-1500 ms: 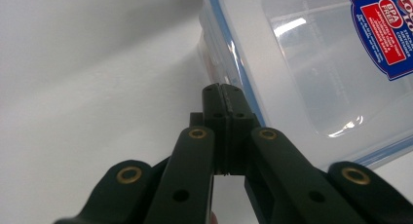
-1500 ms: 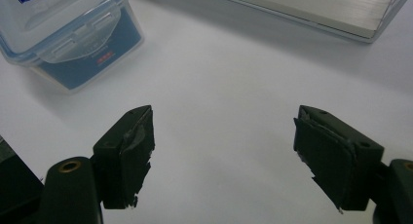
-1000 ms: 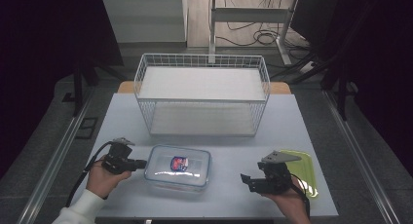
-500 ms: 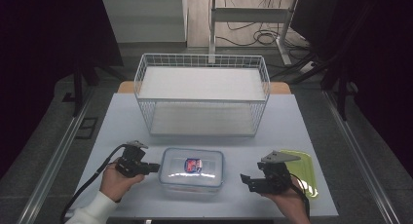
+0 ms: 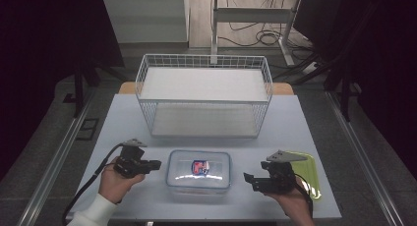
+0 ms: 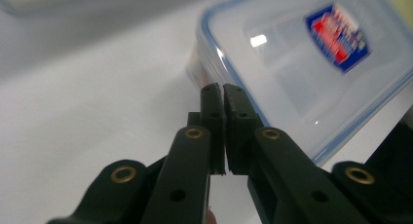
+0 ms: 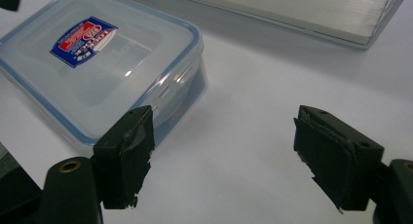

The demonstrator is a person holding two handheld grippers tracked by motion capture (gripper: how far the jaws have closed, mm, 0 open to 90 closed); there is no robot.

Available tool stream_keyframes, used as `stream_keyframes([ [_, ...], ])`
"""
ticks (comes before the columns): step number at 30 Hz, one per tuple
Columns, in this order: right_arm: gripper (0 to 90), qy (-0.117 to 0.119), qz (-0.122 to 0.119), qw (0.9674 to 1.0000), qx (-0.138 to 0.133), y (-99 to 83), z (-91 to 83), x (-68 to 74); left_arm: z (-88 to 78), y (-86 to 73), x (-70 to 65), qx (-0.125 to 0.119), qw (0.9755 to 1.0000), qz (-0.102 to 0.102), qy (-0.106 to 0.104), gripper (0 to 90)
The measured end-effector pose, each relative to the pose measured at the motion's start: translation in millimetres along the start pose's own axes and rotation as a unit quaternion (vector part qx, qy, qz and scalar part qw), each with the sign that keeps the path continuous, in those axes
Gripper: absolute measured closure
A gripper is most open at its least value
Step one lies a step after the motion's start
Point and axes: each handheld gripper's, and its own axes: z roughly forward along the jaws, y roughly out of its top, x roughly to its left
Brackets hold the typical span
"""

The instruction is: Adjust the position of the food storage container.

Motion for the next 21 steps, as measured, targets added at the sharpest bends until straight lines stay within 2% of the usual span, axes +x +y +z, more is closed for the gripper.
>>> stream_keyframes([
  [3, 22.9, 0.006, 0.007, 0.9999, -0.005, 2.6, 1.1, -2.6, -11.7, -0.6, -0.8, -0.026, 0.9996, -0.007, -0.003, 81.9],
  [6, 22.8, 0.012, 0.009, 0.9999, -0.007, 5.8, 2.6, -4.6, -13.7, -1.6, -3.2, -0.037, 0.9993, -0.001, 0.007, 68.0],
  [8, 22.7, 0.018, 0.006, 0.9998, -0.008, 7.6, 2.6, -5.1, -13.7, -1.2, -4.4, -0.038, 0.9992, -0.004, 0.009, 58.3],
  [10, 22.5, 0.024, 0.005, 0.9996, -0.010, 8.9, 2.1, -5.5, -16.4, -1.3, -4.1, -0.048, 0.9987, -0.016, 0.006, 46.7],
  [13, 22.0, 0.028, 0.007, 0.9995, -0.013, 9.5, 1.3, -7.2, -19.1, -3.6, -6.0, -0.062, 0.9979, -0.018, -0.002, 33.6],
  [17, 21.5, 0.041, 0.019, 0.9987, -0.022, 12.1, -0.4, -7.0, -19.4, -5.6, -8.5, -0.064, 0.9977, -0.020, -0.014, 23.1],
  [21, 21.1, 0.053, 0.022, 0.9979, -0.030, 16.1, -1.7, -2.9, -20.6, -7.1, -7.4, -0.067, 0.9972, -0.025, -0.024, 18.9],
])
